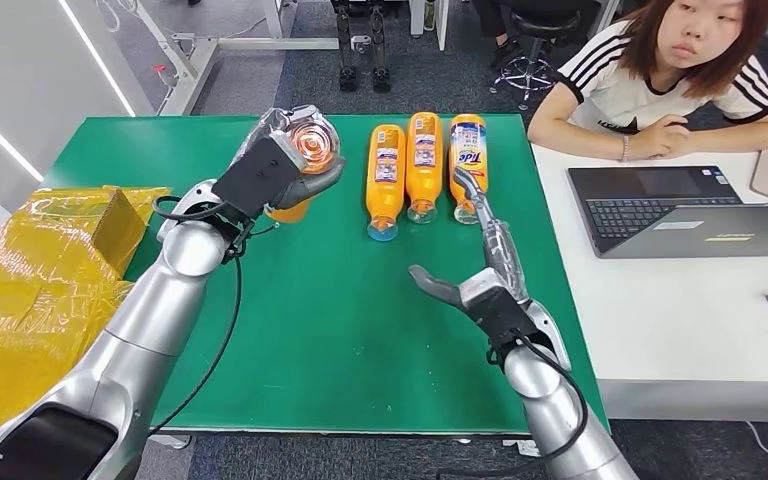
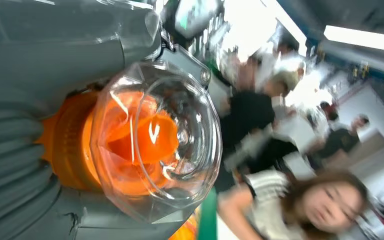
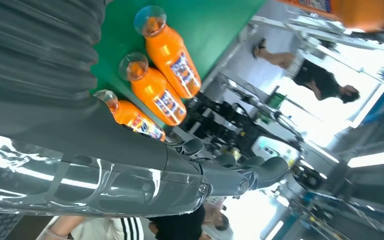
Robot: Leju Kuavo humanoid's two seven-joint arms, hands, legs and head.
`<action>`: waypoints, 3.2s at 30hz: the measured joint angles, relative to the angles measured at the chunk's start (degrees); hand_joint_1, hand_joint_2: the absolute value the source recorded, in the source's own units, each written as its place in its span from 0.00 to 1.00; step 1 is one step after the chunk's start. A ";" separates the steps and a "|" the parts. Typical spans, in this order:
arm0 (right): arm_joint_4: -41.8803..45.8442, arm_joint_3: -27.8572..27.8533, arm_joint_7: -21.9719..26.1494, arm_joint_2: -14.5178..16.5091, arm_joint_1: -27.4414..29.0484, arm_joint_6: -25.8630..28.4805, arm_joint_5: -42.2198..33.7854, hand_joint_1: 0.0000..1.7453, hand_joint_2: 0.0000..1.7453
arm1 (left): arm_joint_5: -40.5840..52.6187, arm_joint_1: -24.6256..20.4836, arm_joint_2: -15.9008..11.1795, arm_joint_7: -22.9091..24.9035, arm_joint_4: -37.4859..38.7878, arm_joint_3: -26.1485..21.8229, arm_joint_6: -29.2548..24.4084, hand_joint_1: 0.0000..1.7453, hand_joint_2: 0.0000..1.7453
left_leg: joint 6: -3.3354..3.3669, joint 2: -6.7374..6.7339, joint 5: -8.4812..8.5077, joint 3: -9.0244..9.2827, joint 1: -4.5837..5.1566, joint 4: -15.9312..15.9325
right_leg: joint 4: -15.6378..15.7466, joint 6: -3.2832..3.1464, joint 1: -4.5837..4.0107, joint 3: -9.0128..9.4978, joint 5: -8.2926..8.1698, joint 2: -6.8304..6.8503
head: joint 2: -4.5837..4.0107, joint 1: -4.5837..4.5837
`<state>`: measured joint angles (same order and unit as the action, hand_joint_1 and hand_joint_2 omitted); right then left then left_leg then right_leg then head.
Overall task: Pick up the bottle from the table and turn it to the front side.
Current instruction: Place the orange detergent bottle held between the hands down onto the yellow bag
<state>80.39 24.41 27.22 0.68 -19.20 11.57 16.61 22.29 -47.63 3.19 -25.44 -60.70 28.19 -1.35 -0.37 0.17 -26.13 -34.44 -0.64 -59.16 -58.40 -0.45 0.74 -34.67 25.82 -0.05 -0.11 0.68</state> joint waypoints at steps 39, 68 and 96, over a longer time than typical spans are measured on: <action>27.16 -8.40 8.59 -5.84 21.31 2.81 3.27 0.00 1.00 | 59.86 31.39 -33.44 16.01 -23.09 -12.41 -13.61 1.00 1.00 | -0.13 -0.35 -0.10 0.09 0.02 0.22 | 0.05 -0.07 0.01 -0.02 0.12 -0.32 | 0.00 0.01; 31.69 -8.58 6.20 -5.66 24.97 2.33 6.52 0.00 1.00 | 60.73 24.63 -17.46 19.05 9.13 -8.70 -15.13 1.00 1.00 | -0.13 -0.22 -0.09 0.08 -0.01 0.16 | 0.05 -0.06 0.00 -0.02 0.10 -0.18 | 0.00 0.00; 33.05 -8.58 5.73 -4.45 27.25 0.88 8.55 0.00 1.00 | 66.92 19.19 -15.98 19.21 23.09 -9.86 -24.48 0.00 1.00 | -0.15 -0.19 -0.07 0.23 0.01 0.19 | -0.01 -0.08 0.01 0.13 0.11 -0.14 | 0.00 0.00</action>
<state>113.44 15.82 32.95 -3.77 8.05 12.46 25.16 89.22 -28.43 -12.79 -6.23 -37.62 18.34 -25.82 -0.52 -0.01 -26.20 -34.20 -0.63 -58.97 -58.40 -0.53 0.75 -34.54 25.92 -0.19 -0.11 0.68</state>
